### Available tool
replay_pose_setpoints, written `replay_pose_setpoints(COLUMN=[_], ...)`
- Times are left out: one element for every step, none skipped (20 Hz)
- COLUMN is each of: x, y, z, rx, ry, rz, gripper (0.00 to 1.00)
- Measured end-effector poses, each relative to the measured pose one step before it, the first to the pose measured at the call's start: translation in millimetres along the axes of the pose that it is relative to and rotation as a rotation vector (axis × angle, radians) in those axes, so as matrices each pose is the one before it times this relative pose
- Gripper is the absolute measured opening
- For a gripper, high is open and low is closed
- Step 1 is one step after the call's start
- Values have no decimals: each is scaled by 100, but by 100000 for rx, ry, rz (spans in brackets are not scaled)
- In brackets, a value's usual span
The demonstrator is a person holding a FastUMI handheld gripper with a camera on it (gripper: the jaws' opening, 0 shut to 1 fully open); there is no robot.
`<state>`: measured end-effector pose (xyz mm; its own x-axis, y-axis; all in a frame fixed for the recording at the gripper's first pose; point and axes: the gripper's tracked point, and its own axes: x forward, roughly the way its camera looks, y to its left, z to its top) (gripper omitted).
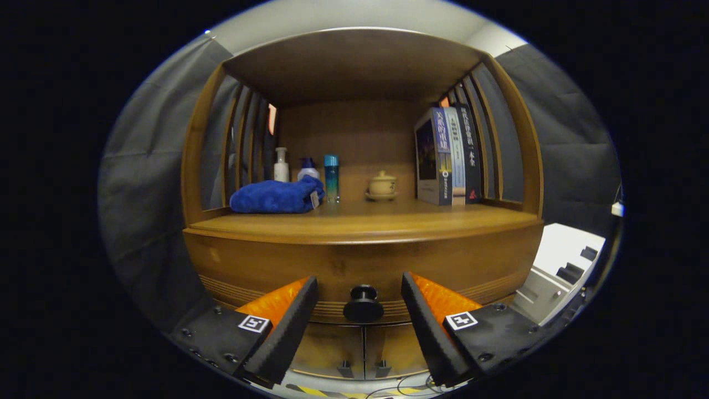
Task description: Pull open the drawer, take out the items inside it, and place them on the countertop above the cabinet.
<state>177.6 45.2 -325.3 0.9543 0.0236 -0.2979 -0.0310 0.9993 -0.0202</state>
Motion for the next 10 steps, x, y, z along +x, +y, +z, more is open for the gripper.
replay_pose_setpoints(x=[534,270,350,666,510,-137,-334,290,428,-217], y=[-184,-364,-71,-59,27,-329,268,203,-109,15], z=[-545,-376,-350,-302,-232,-146,178,-286,29,-163], rx=[1545,783,9,-569,-1287,-1520,-1134,-1105,179,744], ry=[963,1266,953,184,171,-41,-532,676,-666,898], rz=[-283,-53,502,511,10,-1587,980,-481,-358,705], gripper=[99,94,89,84,79,74,69,64,59,53])
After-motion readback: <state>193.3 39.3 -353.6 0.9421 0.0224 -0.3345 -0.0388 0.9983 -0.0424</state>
